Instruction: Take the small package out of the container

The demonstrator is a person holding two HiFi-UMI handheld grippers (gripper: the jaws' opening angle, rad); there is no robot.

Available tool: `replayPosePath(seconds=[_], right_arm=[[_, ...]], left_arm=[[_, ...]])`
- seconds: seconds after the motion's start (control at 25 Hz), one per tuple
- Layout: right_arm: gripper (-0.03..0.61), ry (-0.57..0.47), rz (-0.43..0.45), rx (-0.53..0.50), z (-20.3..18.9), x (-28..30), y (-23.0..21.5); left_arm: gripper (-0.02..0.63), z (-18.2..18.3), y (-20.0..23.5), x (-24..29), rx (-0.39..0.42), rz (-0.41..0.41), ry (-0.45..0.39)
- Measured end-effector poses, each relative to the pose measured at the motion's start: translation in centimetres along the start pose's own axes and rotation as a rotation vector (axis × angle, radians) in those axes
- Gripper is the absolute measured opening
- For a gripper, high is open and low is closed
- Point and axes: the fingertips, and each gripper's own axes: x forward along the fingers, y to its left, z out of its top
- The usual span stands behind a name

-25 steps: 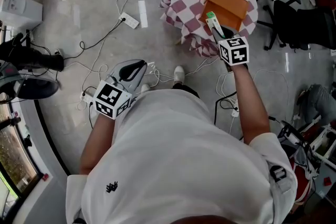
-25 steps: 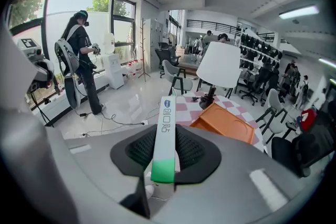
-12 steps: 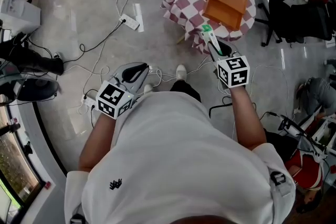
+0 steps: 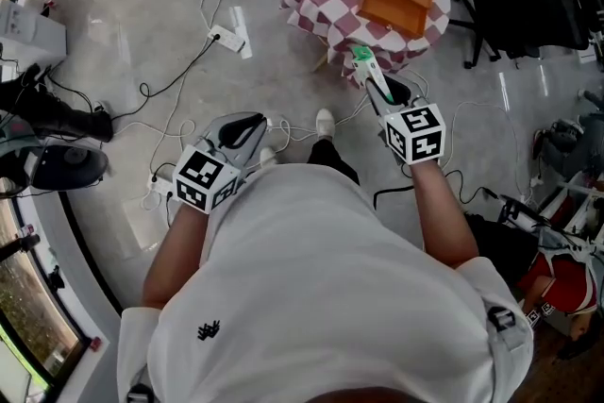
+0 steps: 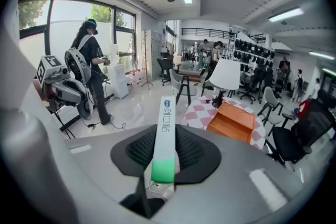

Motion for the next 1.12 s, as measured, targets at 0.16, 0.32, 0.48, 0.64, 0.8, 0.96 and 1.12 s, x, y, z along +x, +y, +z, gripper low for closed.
replayPosePath(seconds=[0.16, 0.32, 0.48, 0.64, 0.8, 0.96, 1.12], right_arm=[[0.087, -0.009, -0.007, 0.008, -0.2, -0.9, 0.6], [0.087, -0.008, 0.001, 0.003, -0.5, -1.4, 1.2], [0.087, -0.006, 0.003, -0.002, -0.7, -1.8, 1.5], [0.087, -0.005, 0.006, -0.002, -0.8, -2.3, 1.9], [0.087, -0.001, 0.009, -0.005, -0.8, -2.4, 2.1], [0.087, 0.001, 0.012, -0.007, -0.6, -2.4, 2.4], [0.087, 0.002, 0.012, -0.007, -0.7, -2.4, 2.2]], left_arm=[[0.081, -0.2, -0.7, -0.5, 0.007, -0.008, 0.000], [0.082, -0.6, -1.3, -0.9, 0.010, -0.007, -0.004], [0.081, -0.9, -1.7, -1.4, 0.010, -0.003, -0.004], [0.081, -1.3, -1.9, -2.1, 0.007, 0.005, -0.004], [0.081, -1.3, -1.9, -2.5, 0.004, 0.011, -0.003], [0.081, -1.4, -1.9, -2.7, 0.000, 0.013, 0.000], [0.081, -1.4, -2.0, -2.6, -0.002, 0.013, 0.001]])
